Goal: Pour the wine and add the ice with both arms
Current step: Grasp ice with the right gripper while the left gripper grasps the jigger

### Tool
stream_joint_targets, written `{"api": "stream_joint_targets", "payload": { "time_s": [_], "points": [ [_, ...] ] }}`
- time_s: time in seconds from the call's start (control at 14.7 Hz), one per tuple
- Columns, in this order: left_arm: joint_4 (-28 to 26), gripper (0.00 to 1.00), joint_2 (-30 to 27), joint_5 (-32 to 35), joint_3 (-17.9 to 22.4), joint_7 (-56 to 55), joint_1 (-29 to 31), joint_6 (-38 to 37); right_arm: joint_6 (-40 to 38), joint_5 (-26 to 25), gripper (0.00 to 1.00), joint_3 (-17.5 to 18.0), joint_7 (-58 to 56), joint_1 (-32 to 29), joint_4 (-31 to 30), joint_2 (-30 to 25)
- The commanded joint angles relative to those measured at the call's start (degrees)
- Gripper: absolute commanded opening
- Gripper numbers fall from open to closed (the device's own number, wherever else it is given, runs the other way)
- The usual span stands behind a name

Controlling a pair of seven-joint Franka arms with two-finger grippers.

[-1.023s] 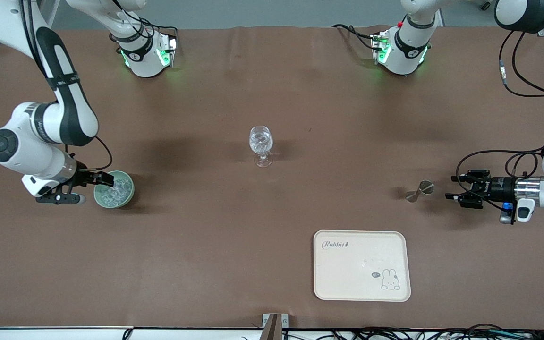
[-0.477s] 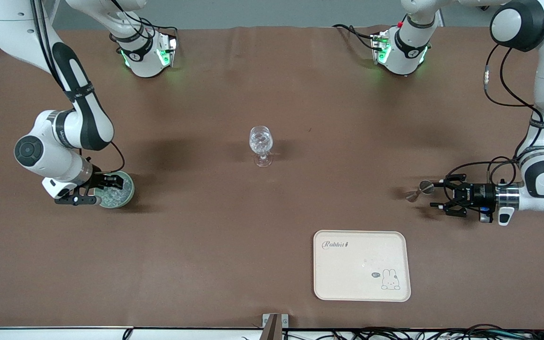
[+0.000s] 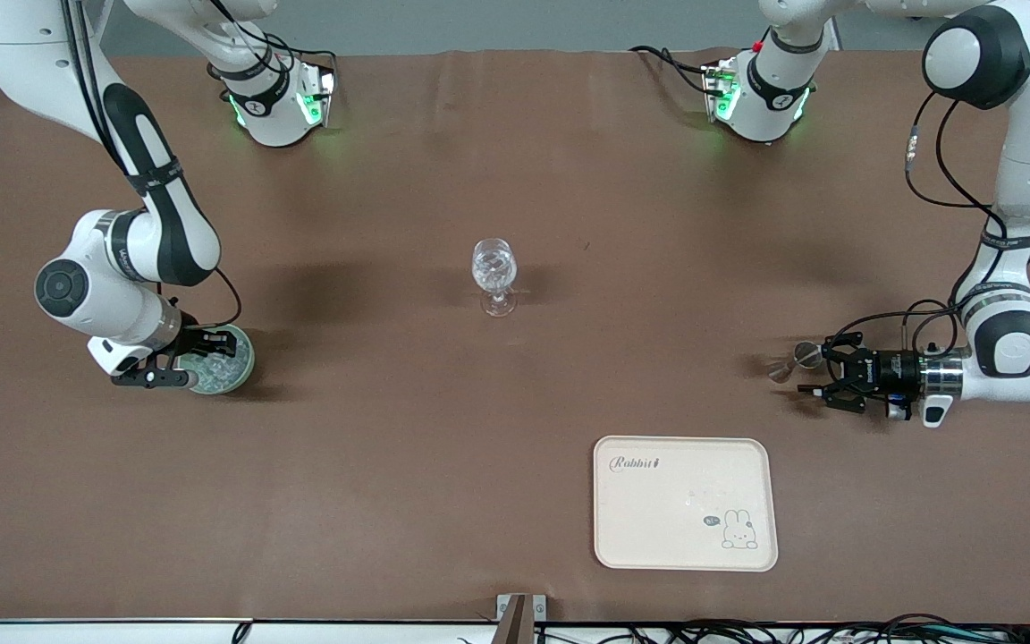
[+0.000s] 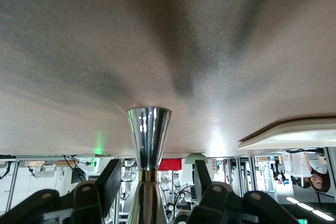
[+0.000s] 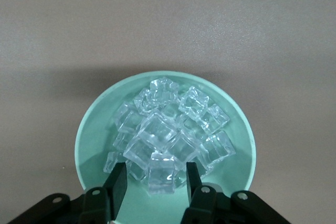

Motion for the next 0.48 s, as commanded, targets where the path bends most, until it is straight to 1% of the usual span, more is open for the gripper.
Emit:
{"api": "stream_joint_targets", "payload": {
  "time_s": [0.0,0.2,0.41],
  "points": [
    [-0.9,0.6,-0.2,-1.2,-0.1,0.1,-0.2,-0.2,1.8,1.2,0.54,0.1,-0.7,-0.3,-1.0,0.1],
    [-1.3,0.54,-0.2,-1.3,-0.4,0.1,-0.5,-0.2,2.0,0.9,0.54,0.0,-0.9,-0.3,-1.0,0.2],
    [-1.5,0.43,-0.4,-1.3,-0.5,0.1,-0.5,-0.3,1.8,0.5,0.52,0.0,-1.0,-0.1,-1.0,0.2]
  ]
}}
